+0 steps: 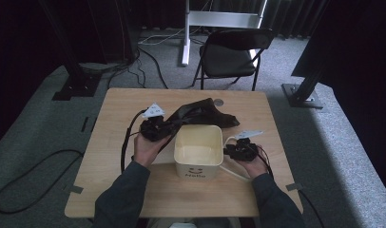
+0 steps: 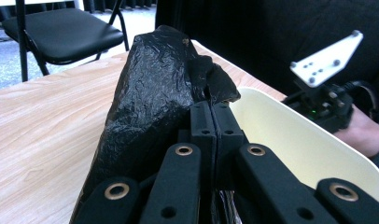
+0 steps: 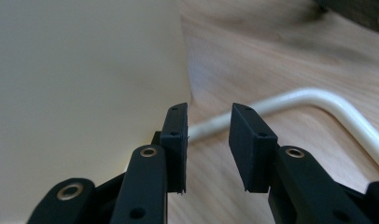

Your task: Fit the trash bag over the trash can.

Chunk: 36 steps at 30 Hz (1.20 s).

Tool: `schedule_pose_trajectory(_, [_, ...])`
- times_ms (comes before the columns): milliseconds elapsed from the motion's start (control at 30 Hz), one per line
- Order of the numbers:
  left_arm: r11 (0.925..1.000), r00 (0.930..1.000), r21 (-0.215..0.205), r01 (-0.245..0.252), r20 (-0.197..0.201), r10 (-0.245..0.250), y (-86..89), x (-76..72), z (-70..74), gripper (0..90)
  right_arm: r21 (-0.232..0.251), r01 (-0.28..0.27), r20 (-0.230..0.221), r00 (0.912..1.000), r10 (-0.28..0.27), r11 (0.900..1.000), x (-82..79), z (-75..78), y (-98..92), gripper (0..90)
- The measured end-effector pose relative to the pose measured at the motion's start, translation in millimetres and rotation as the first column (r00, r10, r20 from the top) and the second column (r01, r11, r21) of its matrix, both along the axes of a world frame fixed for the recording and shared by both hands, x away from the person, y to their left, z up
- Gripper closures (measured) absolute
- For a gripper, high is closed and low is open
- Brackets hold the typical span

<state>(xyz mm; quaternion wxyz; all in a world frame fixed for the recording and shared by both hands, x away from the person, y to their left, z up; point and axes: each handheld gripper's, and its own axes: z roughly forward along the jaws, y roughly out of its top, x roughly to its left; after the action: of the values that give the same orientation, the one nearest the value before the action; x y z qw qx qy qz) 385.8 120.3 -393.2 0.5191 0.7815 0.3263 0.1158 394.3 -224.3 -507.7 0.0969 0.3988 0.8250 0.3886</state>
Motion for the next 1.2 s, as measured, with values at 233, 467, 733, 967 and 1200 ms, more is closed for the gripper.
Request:
schedule_pose_trajectory(233, [0.9999,0.9999,-0.002,0.013,0.007,-0.013,-5.1,-2.3,2.8,89.6,0.017,-0.006,-0.017,0.9998,0.007,1.0,8.4,-6.6,8.7,67.1])
schedule_pose_trajectory(467, [0.9995,0.9995,-0.014,0.029,0.01,-0.029,-10.3,-3.8,4.7,89.6,0.019,-0.025,-0.016,0.9995,0.026,0.999,7.7,-7.4,14.4,67.3])
schedule_pose_trajectory(733, [0.9988,0.9989,-0.017,0.046,0.014,-0.046,-16.0,-5.4,7.0,89.6,0.02,-0.051,-0.014,0.9986,0.051,0.998,5.0,-7.5,22.3,67.6])
schedule_pose_trajectory(967, [0.9979,0.9978,-0.016,0.062,0.024,-0.062,-23.6,-5.2,12.2,89.5,0.026,-0.076,-0.025,0.9968,0.077,0.997,3.4,-8.3,29.4,67.6])
schedule_pose_trajectory(1200, [0.9973,0.9972,-0.02,0.07,0.028,-0.07,-30.7,-3.2,15.4,89.5,0.018,-0.09,-0.018,0.9957,0.091,0.996,0.2,-7.7,35.2,66.7])
